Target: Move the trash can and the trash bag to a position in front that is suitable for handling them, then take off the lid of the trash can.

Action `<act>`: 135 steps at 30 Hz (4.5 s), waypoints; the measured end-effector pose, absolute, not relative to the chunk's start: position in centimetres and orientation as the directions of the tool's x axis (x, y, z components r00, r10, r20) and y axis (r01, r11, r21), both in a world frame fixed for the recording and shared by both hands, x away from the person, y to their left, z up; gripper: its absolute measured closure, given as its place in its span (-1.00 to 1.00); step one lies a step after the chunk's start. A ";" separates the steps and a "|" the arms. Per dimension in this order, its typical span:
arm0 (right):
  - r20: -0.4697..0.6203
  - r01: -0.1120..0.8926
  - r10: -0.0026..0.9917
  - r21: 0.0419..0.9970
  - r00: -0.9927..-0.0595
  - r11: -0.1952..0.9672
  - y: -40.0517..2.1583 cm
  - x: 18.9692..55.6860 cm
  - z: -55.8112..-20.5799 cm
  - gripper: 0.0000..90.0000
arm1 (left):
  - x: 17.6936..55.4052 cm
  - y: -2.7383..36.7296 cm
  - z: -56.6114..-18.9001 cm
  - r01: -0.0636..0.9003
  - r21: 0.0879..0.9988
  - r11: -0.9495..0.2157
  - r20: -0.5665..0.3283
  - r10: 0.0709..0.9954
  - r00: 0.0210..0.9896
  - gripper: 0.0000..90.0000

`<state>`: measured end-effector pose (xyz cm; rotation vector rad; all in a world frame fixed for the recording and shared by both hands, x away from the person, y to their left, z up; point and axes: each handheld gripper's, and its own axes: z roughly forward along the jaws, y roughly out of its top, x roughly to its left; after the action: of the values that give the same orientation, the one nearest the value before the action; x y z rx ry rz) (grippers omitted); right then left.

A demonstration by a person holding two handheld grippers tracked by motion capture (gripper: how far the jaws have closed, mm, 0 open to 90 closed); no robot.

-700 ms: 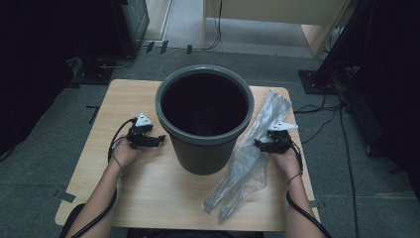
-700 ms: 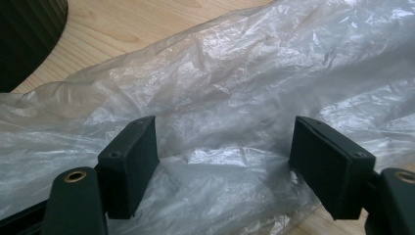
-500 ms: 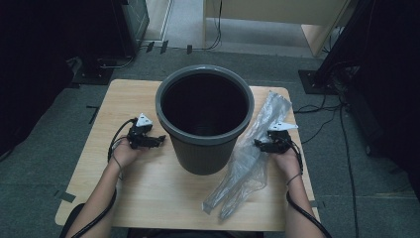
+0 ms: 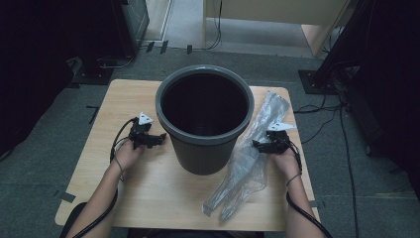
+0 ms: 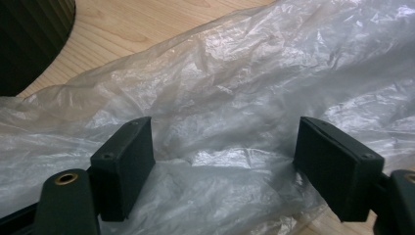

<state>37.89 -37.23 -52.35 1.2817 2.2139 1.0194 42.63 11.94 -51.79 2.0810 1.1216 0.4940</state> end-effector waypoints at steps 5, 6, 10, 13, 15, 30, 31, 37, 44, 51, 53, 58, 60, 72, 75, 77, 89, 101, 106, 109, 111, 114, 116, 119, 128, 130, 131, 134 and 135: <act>0.030 0.583 0.861 0.748 -0.508 0.318 -37.2 37.9 -52.3 -0.53 | 43.1 11.9 -51.8 0.569 0.740 -0.360 -0.002 0.844 0.537 -0.63; 0.029 0.583 0.861 0.747 -0.508 0.318 -37.2 37.9 -52.3 -0.53 | 43.3 11.8 -51.8 0.564 0.742 -0.361 -0.005 0.839 0.544 -0.63; 0.033 0.585 0.862 0.747 -0.507 0.316 -37.2 37.9 -52.3 -0.53 | 43.5 11.7 -51.6 0.538 0.738 -0.408 0.033 0.818 0.574 -0.63; 0.033 0.585 0.862 0.747 -0.506 0.316 -37.2 37.9 -52.3 -0.53 | 43.6 11.6 -51.4 0.535 0.730 -0.426 0.048 0.812 0.581 -0.62; 0.032 0.585 0.862 0.747 -0.507 0.316 -37.2 37.9 -52.3 -0.53 | 43.8 11.6 -51.0 0.535 0.738 -0.411 0.015 0.803 0.596 -0.62; 0.032 0.585 0.861 0.747 -0.507 0.316 -37.1 37.8 -52.3 -0.54 | 44.6 13.4 -49.4 0.618 0.696 -0.366 -0.145 0.772 0.619 -0.62; 0.033 0.585 0.861 0.747 -0.507 0.316 -37.1 37.8 -52.3 -0.54 | 44.5 13.3 -49.3 0.619 0.693 -0.370 -0.143 0.771 0.620 -0.63; 0.032 0.585 0.861 0.747 -0.508 0.317 -37.1 37.8 -52.3 -0.54 | 44.4 13.4 -48.8 0.640 0.686 -0.346 -0.162 0.785 0.598 -0.63; 0.032 0.584 0.860 0.747 -0.509 0.317 -37.1 37.8 -52.3 -0.54 | 44.1 13.6 -47.8 0.653 0.681 -0.332 -0.198 0.775 0.600 -0.62; 0.030 0.582 0.859 0.748 -0.510 0.320 -37.0 37.6 -52.4 -0.54 | 44.2 13.5 -47.2 0.639 0.689 -0.341 -0.190 0.766 0.614 -0.62; 0.028 0.580 0.858 0.749 -0.512 0.322 -37.0 37.5 -52.4 -0.54 | 44.2 13.4 -47.1 0.637 0.692 -0.338 -0.195 0.763 0.617 -0.61; 0.029 0.579 0.856 0.749 -0.515 0.323 -36.9 37.4 -52.4 -0.55 | 44.5 12.8 -45.7 0.621 0.687 -0.378 -0.185 0.735 0.652 -0.61; 0.029 0.579 0.855 0.748 -0.518 0.326 -36.9 37.4 -52.4 -0.55 | 44.5 12.8 -45.4 0.632 0.678 -0.376 -0.196 0.735 0.649 -0.61; 0.031 0.578 0.853 0.748 -0.521 0.326 -36.8 37.3 -52.4 -0.56 | 44.4 12.1 -43.5 0.624 0.666 -0.408 -0.191 0.716 0.672 -0.45; 0.031 0.579 0.853 0.747 -0.521 0.326 -36.8 37.3 -52.4 -0.56 | 44.4 12.2 -43.2 0.627 0.663 -0.409 -0.197 0.713 0.673 -0.44; 0.030 0.577 0.853 0.748 -0.522 0.327 -36.8 37.3 -52.4 -0.56 | 44.4 12.1 -43.1 0.629 0.663 -0.407 -0.202 0.711 0.673 -0.44; 0.031 0.578 0.852 0.747 -0.522 0.327 -36.8 37.3 -52.4 -0.56 | 44.1 11.8 -41.7 0.596 0.674 -0.437 -0.167 0.696 0.699 -0.33; 0.028 0.577 0.851 0.747 -0.524 0.330 -36.8 37.3 -52.4 -0.56 | 44.3 12.2 -39.9 0.562 0.706 -0.430 -0.163 0.674 0.720 -0.22; 0.028 0.577 0.851 0.747 -0.525 0.331 -36.8 37.3 -52.4 -0.56 | 44.5 12.1 -39.2 0.565 0.705 -0.428 -0.166 0.675 0.719 -0.22; 0.028 0.576 0.851 0.747 -0.525 0.331 -36.8 37.3 -52.4 -0.56 | 44.6 12.1 -38.9 0.556 0.708 -0.434 -0.152 0.675 0.722 -0.22; 0.028 0.576 0.851 0.747 -0.525 0.331 -36.8 37.3 -52.4 -0.56 | 44.8 12.2 -38.4 0.560 0.712 -0.424 -0.159 0.678 0.717 -0.22; 0.030 0.578 0.851 0.746 -0.525 0.330 -36.8 37.3 -52.4 -0.56 | 45.0 12.3 -38.1 0.561 0.715 -0.418 -0.170 0.674 0.719 -0.22; 0.030 0.578 0.851 0.746 -0.525 0.330 -36.7 37.3 -52.4 -0.56 | 45.0 12.3 -38.0 0.555 0.715 -0.425 -0.162 0.671 0.723 -0.22; 0.031 0.578 0.851 0.746 -0.525 0.330 -36.7 37.2 -52.4 -0.56 | 45.1 12.3 -37.7 0.552 0.714 -0.430 -0.155 0.672 0.724 -0.22; 0.030 0.578 0.850 0.746 -0.526 0.331 -36.7 37.2 -52.4 -0.56 | 45.4 12.3 -36.7 0.546 0.720 -0.429 -0.147 0.675 0.723 -0.22; 0.030 0.578 0.850 0.746 -0.526 0.331 -36.7 37.2 -52.4 -0.56 | 45.4 12.3 -36.5 0.547 0.717 -0.432 -0.146 0.674 0.724 -0.22; 0.030 0.577 0.850 0.746 -0.526 0.331 -36.7 37.2 -52.4 -0.56 | 45.5 12.3 -36.4 0.548 0.714 -0.435 -0.148 0.671 0.726 -0.22; 0.029 0.577 0.850 0.746 -0.526 0.332 -36.7 37.2 -52.4 -0.56 | 45.6 12.3 -36.3 0.550 0.712 -0.436 -0.148 0.673 0.725 -0.21; 0.030 0.577 0.850 0.746 -0.527 0.332 -36.7 37.2 -52.4 -0.57 | 45.6 12.3 -36.2 0.549 0.713 -0.436 -0.147 0.673 0.725 -0.21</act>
<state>37.23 -36.73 -52.36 1.2642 2.2360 1.0244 45.63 12.27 -36.19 2.1453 0.9206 0.2023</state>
